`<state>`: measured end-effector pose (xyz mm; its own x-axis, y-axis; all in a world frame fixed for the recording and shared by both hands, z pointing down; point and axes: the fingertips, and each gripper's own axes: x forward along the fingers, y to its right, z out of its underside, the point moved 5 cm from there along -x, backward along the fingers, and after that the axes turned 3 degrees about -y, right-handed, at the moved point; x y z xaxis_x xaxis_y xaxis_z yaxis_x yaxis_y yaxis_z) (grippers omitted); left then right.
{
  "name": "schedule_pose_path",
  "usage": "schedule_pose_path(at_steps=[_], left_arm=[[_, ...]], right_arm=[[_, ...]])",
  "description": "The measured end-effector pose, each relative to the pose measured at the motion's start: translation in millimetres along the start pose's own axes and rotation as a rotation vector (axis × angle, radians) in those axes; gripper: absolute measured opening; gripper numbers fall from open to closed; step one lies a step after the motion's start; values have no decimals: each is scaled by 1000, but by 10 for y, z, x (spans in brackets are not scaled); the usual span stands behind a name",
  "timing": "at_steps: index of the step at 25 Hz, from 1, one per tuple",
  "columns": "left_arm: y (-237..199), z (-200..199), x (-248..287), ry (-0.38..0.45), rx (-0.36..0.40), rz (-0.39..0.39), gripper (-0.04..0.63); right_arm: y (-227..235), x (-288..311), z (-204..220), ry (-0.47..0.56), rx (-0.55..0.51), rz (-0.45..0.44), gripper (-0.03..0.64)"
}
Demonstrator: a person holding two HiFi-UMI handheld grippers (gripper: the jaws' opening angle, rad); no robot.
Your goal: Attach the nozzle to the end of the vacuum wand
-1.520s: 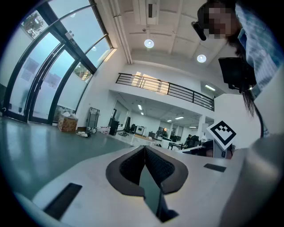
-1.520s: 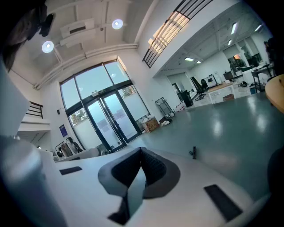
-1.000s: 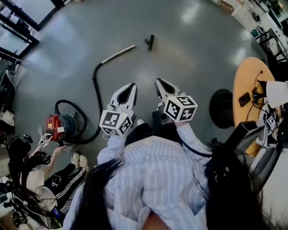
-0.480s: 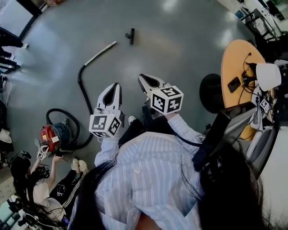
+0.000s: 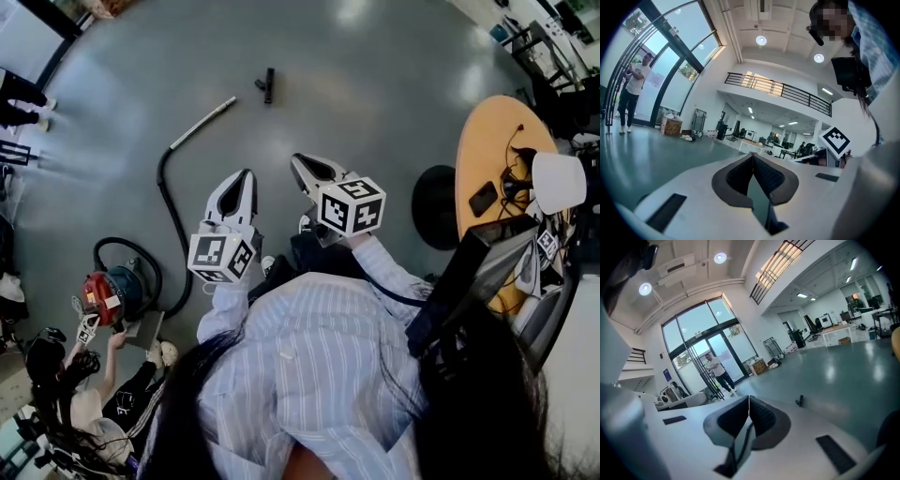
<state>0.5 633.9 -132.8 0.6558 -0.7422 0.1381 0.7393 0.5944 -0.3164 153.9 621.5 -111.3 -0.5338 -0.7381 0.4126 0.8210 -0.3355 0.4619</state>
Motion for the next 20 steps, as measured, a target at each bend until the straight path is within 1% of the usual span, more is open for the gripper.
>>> schedule_pose_path(at_steps=[7,10,14,20], left_arm=[[-50,-83,520,2,7,-39,5],[-36,-78,699,5,2,-61,5],[14,-28,903,-10,0,-64,5],[-106,-74,935,-36,7,-96,5]], right_arm=[[447,227,-350,-7,3,-34,8],[627,268,-427,-16,10,-55,8],[852,316,-479,-22,26,-62,8],[892,487,-502,-37,57,-87,8]])
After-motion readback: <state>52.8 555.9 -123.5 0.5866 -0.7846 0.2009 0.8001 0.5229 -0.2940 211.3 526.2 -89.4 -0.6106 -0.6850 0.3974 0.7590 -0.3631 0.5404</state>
